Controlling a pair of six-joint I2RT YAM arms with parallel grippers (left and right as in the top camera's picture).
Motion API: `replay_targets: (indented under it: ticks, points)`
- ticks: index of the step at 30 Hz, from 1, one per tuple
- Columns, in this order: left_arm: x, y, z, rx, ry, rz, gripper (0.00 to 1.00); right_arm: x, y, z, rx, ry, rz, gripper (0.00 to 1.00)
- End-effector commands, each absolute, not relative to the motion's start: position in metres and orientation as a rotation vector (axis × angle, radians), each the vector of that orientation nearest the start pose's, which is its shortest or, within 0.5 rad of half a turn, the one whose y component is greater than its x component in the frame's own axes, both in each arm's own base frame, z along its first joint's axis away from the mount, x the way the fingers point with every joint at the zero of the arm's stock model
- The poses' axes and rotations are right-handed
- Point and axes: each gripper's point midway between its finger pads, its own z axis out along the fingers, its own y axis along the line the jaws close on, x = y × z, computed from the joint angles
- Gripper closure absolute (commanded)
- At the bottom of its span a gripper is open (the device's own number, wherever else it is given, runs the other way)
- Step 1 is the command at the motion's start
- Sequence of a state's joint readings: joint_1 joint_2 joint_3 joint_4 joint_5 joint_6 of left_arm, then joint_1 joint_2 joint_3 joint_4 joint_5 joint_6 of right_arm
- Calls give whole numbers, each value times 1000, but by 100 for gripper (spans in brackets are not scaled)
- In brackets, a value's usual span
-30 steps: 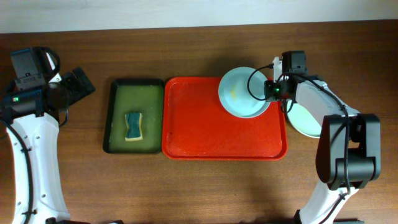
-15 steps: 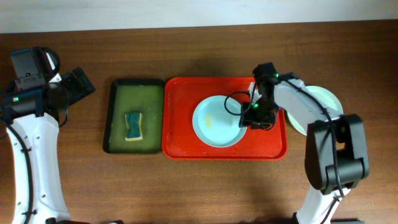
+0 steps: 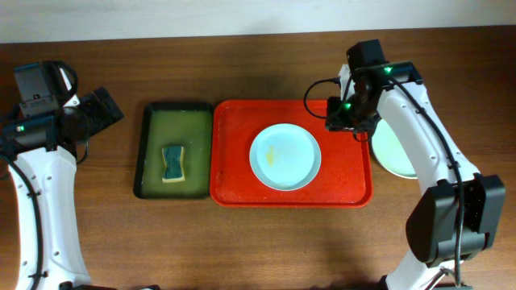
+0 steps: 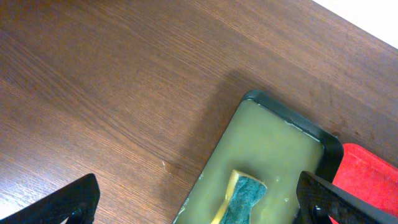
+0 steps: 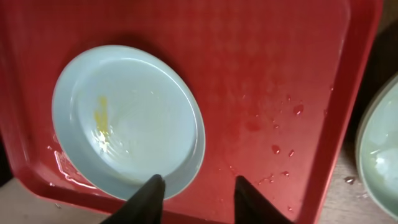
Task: Clean dirty plates on tray and stack at the side
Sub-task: 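Grasp the light-blue plate rim with the right gripper and drag it to tray center, then grasp the sponge in the black tray with the left gripper and lift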
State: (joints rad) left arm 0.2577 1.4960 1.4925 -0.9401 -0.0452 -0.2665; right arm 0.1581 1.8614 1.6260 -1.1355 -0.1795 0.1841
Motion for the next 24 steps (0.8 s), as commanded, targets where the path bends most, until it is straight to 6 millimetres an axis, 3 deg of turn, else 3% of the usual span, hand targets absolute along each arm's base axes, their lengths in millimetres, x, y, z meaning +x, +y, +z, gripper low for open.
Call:
replay_targets:
  ticks: [1, 2, 6, 10, 13, 21, 22, 24]
  points:
    - [375, 109, 240, -685, 2410, 55, 1, 382, 105, 103, -97, 2952, 250, 64]
    - [374, 109, 240, -685, 2410, 55, 1, 381, 107, 92, -165, 2942, 246, 64]
    - [375, 109, 240, -685, 2410, 55, 1, 381, 105, 70, -166, 2930, 229, 75]
    - [375, 109, 240, -685, 2410, 55, 1, 380, 104, 44, -166, 2924, 228, 76]
    - [375, 109, 240, -685, 2410, 55, 1, 377, 105, 31, -166, 2960, 228, 86]
    - [375, 109, 240, -685, 2410, 55, 1, 371, 114, 14, -174, 2976, 314, 85]
    - [375, 109, 240, -685, 2410, 55, 0, 371, 114, 14, -174, 2974, 314, 94]
    - [375, 109, 240, -685, 2410, 55, 1, 371, 114, 14, -140, 2977, 318, 96]
